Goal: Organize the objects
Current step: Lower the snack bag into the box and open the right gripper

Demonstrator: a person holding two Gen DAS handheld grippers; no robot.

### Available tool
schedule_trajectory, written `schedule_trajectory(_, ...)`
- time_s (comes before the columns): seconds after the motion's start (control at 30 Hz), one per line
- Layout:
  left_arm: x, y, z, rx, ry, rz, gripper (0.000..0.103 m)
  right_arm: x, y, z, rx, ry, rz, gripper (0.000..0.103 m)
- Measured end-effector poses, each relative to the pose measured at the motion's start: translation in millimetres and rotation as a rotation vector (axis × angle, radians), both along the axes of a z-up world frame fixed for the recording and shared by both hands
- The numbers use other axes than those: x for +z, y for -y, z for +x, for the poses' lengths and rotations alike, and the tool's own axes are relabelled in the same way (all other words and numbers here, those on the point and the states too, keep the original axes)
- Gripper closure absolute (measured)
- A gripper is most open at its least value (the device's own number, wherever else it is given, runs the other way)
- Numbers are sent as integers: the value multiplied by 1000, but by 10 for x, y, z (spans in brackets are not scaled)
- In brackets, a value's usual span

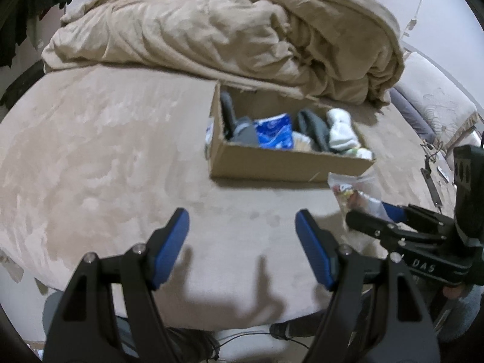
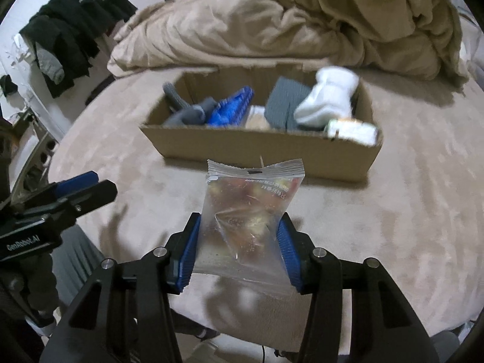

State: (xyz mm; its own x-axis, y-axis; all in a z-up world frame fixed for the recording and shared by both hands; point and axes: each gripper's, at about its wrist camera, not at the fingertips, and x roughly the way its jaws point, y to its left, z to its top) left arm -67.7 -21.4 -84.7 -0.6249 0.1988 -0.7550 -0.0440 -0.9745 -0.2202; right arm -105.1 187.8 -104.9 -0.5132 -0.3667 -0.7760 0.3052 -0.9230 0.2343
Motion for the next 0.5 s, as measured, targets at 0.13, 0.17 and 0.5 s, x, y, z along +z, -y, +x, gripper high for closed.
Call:
schedule_trajectory(0.13, 179, -14, 22, 1, -37, -4, 29, 218, -15, 55, 0, -47, -20, 51)
schedule_trajectory(0.17, 226, -16, 15, 2, -47, -4, 29, 263, 10, 46, 2, -56, -22, 51)
schedule_trajectory(0.5, 615, 22, -105, 12, -122, 6, 29, 749, 60, -57, 17, -173, -40, 51)
